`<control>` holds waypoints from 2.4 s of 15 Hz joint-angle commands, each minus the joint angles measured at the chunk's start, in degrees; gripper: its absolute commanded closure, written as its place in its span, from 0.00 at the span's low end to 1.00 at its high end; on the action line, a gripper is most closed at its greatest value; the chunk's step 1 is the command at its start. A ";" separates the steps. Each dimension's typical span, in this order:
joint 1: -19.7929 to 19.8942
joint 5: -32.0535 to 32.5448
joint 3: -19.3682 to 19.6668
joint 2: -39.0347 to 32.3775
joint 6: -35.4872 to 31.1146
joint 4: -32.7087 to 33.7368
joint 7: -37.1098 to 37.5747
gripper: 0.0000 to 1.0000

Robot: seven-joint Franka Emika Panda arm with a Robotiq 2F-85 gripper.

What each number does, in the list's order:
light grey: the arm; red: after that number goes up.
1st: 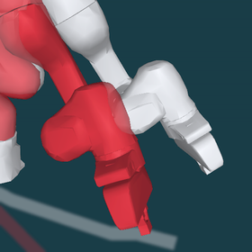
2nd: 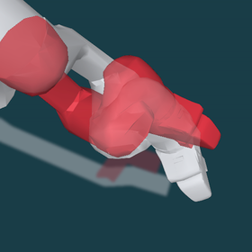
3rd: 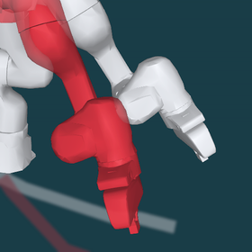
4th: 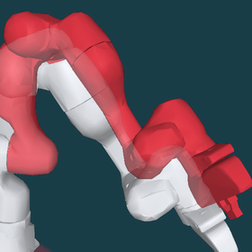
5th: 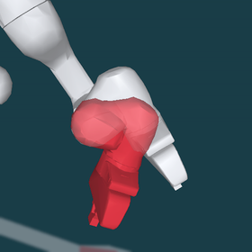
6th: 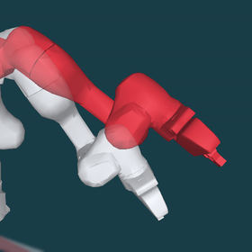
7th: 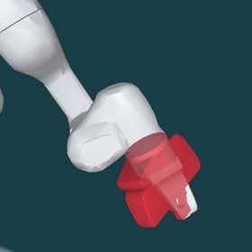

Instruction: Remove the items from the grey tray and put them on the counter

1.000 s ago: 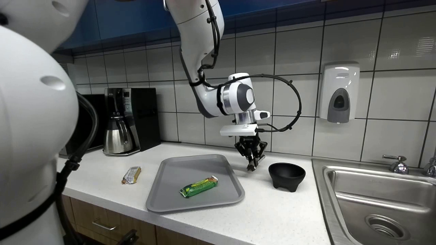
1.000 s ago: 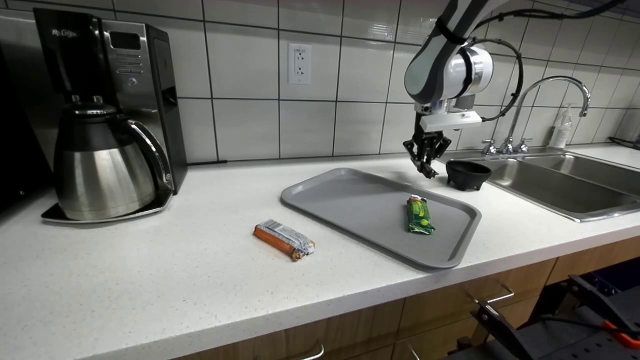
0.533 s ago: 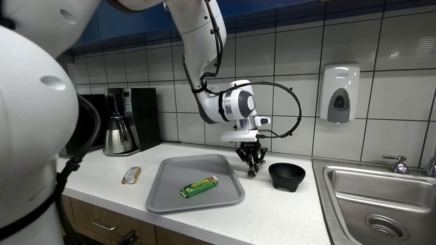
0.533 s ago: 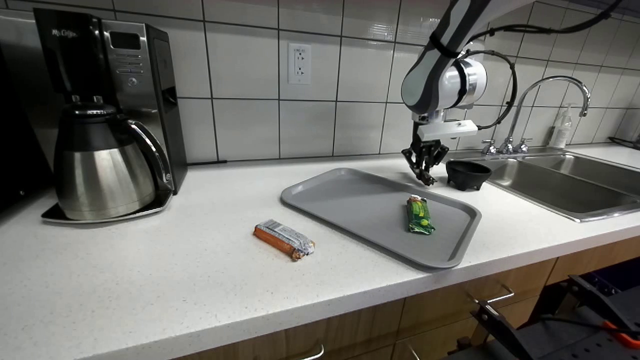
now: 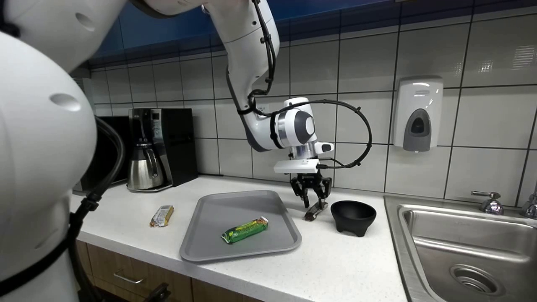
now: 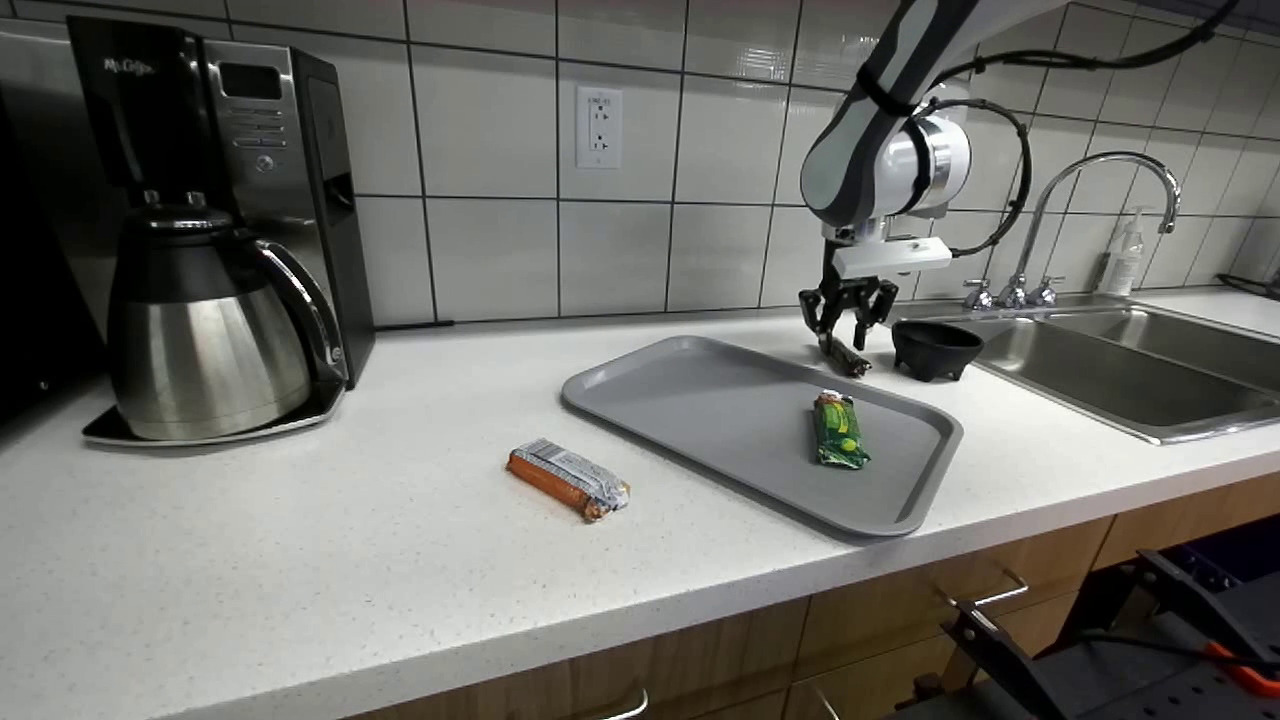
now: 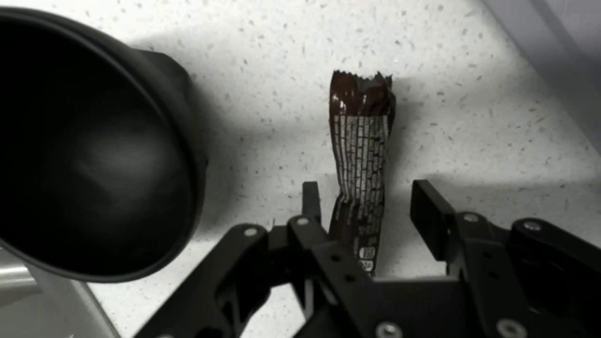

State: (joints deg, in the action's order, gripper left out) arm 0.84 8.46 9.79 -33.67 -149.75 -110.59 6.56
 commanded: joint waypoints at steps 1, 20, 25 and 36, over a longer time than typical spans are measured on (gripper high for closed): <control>0.34 -0.41 -0.53 3.42 -0.72 -2.04 -0.16 0.14; -8.89 4.33 -0.12 20.00 1.82 -18.97 13.41 0.00; -10.31 6.54 -0.84 24.34 2.93 -24.37 20.70 0.00; -9.37 5.53 -4.81 28.61 4.23 -33.06 30.66 0.00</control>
State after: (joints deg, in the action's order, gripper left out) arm -9.81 13.56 6.47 -7.77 -147.07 -141.11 34.47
